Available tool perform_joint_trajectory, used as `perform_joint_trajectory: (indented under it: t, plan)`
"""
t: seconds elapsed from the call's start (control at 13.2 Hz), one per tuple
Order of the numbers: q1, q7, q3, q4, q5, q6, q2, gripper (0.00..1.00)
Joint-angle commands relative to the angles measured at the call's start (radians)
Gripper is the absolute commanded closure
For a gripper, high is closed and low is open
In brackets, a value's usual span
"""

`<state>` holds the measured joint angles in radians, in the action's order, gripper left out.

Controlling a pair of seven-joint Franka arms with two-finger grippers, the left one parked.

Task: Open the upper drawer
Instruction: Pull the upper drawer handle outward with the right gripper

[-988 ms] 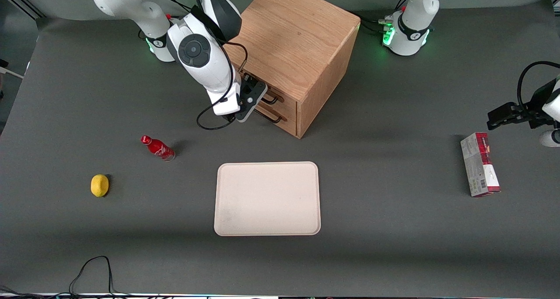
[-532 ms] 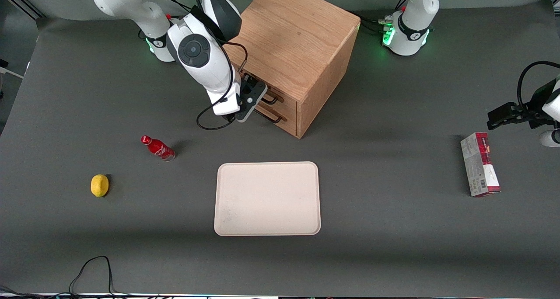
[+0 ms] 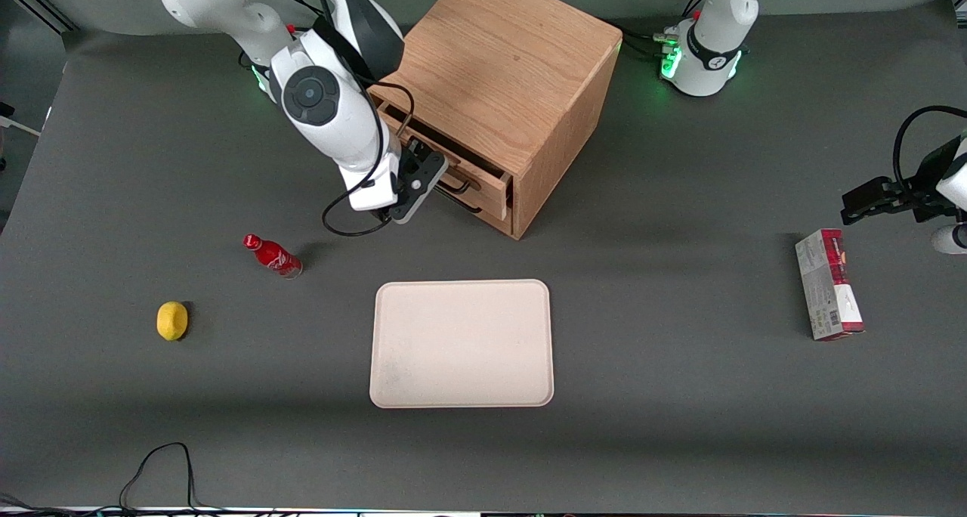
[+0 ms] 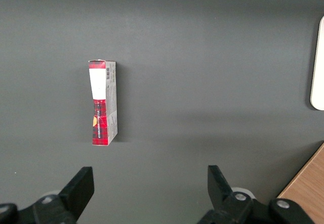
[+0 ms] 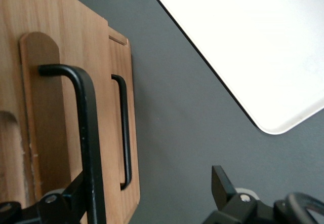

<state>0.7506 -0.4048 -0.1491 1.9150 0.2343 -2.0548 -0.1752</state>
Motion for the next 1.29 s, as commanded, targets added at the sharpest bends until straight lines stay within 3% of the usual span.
perform_joint_trajectory:
  t: [0.0,0.38,1.22]
  plan:
    - [-0.013,-0.037,-0.007,-0.054,0.013,0.035,-0.044,0.00]
    - [-0.017,-0.048,-0.049,-0.108,0.013,0.038,-0.092,0.00]
    - [-0.100,-0.097,-0.052,-0.214,0.010,0.088,-0.158,0.00]
